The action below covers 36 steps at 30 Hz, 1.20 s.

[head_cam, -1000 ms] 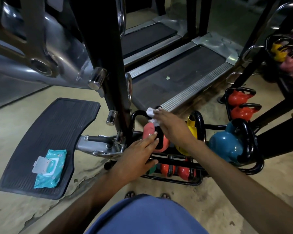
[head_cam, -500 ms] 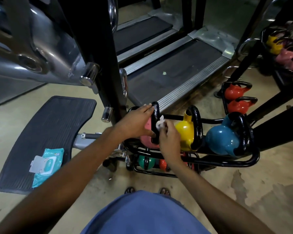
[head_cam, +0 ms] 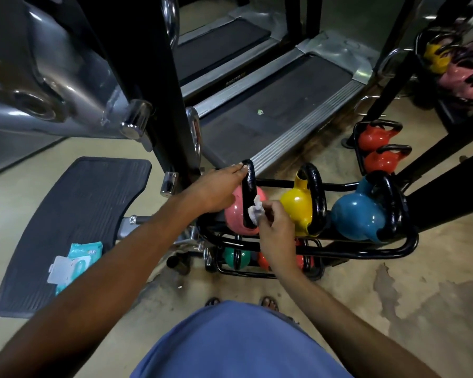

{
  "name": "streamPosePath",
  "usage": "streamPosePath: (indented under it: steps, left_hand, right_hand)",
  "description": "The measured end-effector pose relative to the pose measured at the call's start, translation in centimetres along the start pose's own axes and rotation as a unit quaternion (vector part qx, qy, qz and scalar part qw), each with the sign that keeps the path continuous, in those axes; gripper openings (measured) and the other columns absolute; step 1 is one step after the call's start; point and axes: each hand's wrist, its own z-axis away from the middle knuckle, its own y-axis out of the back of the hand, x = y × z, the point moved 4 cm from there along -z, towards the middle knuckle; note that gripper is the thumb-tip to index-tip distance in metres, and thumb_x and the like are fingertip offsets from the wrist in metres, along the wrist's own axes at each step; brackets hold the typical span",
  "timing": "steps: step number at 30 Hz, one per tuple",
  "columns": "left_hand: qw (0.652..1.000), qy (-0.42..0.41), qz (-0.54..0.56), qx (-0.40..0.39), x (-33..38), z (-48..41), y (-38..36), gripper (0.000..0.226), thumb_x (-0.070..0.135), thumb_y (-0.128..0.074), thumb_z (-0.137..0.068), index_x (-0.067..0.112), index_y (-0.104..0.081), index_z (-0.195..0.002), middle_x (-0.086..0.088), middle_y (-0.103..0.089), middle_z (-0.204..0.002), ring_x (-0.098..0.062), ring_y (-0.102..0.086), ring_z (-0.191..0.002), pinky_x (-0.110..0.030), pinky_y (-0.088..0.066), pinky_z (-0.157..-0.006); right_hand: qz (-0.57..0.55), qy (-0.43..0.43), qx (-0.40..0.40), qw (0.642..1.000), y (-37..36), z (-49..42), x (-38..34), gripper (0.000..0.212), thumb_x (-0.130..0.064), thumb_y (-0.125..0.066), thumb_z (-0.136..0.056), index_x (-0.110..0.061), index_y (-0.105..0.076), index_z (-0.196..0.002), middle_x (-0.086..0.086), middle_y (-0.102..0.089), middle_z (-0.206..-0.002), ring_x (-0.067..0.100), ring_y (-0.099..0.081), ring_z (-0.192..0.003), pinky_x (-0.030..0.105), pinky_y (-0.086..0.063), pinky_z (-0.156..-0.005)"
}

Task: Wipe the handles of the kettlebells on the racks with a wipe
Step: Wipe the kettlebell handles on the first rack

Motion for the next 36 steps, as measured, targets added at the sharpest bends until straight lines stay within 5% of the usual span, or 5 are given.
streamPosePath:
  steps: [9,18,24,29,36]
  left_hand:
    - [0.996,0.016,0.071,0.041,1.2,-2.1,1.8,0.052,0.041,-0.067,-0.092,0.007,-0.058,-0.130,-0.010,-0.057,-0.137,-0.027,-0.054,-0.126,-0.047,-0.047,-0.101]
    - [0.999,0.003,0.027,0.032,0.6,-2.6,2.3,0.037,0.040,-0.065,-0.093,0.014,-0.063,-0.118,-0.004,-0.064,-0.121,-0.028,-0.063,-0.108,-0.046,-0.054,-0.086]
    - [0.997,0.015,0.072,0.003,0.7,-2.5,0.7,0.057,0.031,-0.062,-0.097,0.004,-0.044,-0.145,-0.014,-0.038,-0.156,-0.033,-0.042,-0.139,-0.045,-0.038,-0.111]
    - [0.993,0.003,0.119,-0.003,0.4,-1.0,-0.7,0.083,0.028,-0.063,-0.098,0.006,-0.012,-0.159,-0.011,-0.003,-0.168,-0.021,-0.012,-0.154,-0.034,-0.019,-0.123]
    - [0.996,-0.015,0.085,-0.006,1.1,-1.1,0.2,0.080,0.026,-0.067,-0.094,0.001,-0.021,-0.156,-0.016,-0.010,-0.167,-0.032,-0.028,-0.148,-0.043,-0.034,-0.115]
  right_hand:
    - [0.381,0.479,-0.075,0.788,-1.4,0.4,1.0,0.017,-0.006,-0.061,-0.097,-0.004,-0.070,-0.112,0.016,-0.063,-0.133,0.038,-0.043,-0.143,0.053,-0.030,-0.121]
    - [0.575,0.515,-0.222,0.596,-3.1,-0.9,-1.4,0.031,-0.010,-0.040,-0.092,-0.005,-0.070,-0.098,0.014,-0.065,-0.091,0.042,-0.054,-0.120,0.071,-0.021,-0.115]
    - [0.413,0.531,-0.151,0.724,0.8,-1.3,-0.8,0.017,-0.003,-0.054,-0.098,-0.006,-0.067,-0.109,0.018,-0.058,-0.136,0.035,-0.052,-0.129,0.049,-0.045,-0.105]
    - [0.094,0.103,0.057,0.989,-0.1,-0.4,0.4,0.016,-0.003,-0.056,-0.095,-0.014,-0.062,-0.106,0.003,-0.065,-0.098,0.016,-0.063,-0.084,0.040,-0.055,-0.072]
    - [-0.192,-0.207,-0.027,0.959,-2.3,-6.2,-0.1,0.028,-0.008,-0.043,-0.094,-0.007,-0.071,-0.100,0.011,-0.070,-0.084,0.010,-0.067,-0.066,0.029,-0.051,-0.064]
